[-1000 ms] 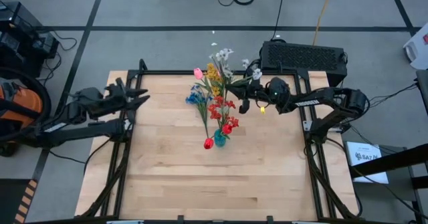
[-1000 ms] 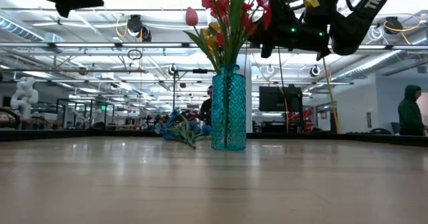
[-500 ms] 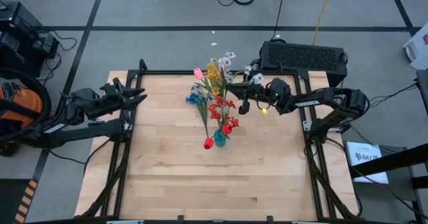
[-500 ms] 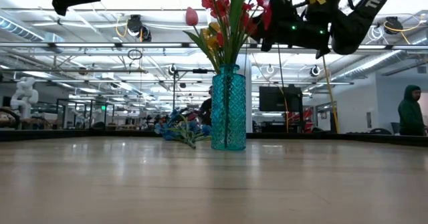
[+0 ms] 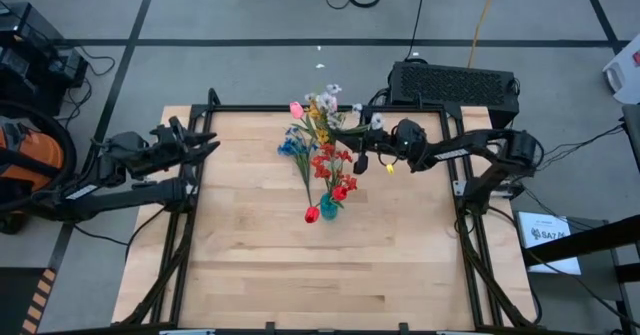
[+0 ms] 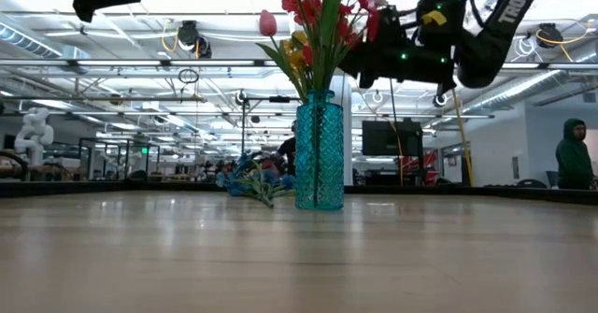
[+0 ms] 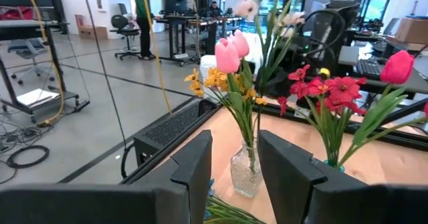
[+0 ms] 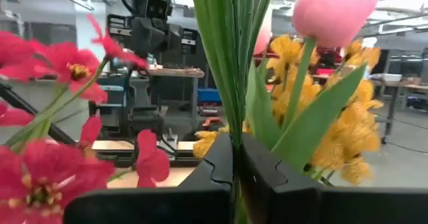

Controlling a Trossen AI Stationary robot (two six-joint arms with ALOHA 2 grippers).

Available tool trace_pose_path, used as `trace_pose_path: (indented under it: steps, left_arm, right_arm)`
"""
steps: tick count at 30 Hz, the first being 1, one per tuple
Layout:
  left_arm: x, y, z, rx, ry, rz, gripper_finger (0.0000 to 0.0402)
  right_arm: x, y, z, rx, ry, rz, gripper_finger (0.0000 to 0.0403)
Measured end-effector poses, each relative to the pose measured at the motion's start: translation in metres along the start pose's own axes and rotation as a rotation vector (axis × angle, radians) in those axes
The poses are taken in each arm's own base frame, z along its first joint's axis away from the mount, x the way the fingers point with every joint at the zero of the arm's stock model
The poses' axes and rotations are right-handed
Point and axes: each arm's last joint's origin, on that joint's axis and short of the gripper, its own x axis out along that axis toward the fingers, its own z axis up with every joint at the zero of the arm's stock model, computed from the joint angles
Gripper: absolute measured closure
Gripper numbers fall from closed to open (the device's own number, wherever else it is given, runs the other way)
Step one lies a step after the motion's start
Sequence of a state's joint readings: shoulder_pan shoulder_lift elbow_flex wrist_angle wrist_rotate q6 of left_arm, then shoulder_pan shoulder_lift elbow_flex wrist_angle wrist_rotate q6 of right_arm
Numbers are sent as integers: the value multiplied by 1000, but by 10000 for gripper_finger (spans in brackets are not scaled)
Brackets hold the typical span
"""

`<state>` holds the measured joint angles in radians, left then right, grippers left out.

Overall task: Sort flowers into vase by color
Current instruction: Put the white flowers into the transparent vase

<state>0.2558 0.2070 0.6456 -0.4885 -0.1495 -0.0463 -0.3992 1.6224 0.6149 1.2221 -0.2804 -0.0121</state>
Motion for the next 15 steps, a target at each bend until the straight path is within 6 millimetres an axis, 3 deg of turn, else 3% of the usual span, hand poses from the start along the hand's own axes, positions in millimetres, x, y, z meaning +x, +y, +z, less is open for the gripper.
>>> trace_pose_path:
  steps: [15]
  left_arm:
    - [0,0,0,-25,0,-5,272]
  right_arm:
    - [4,-1,-41,65,41,8,402]
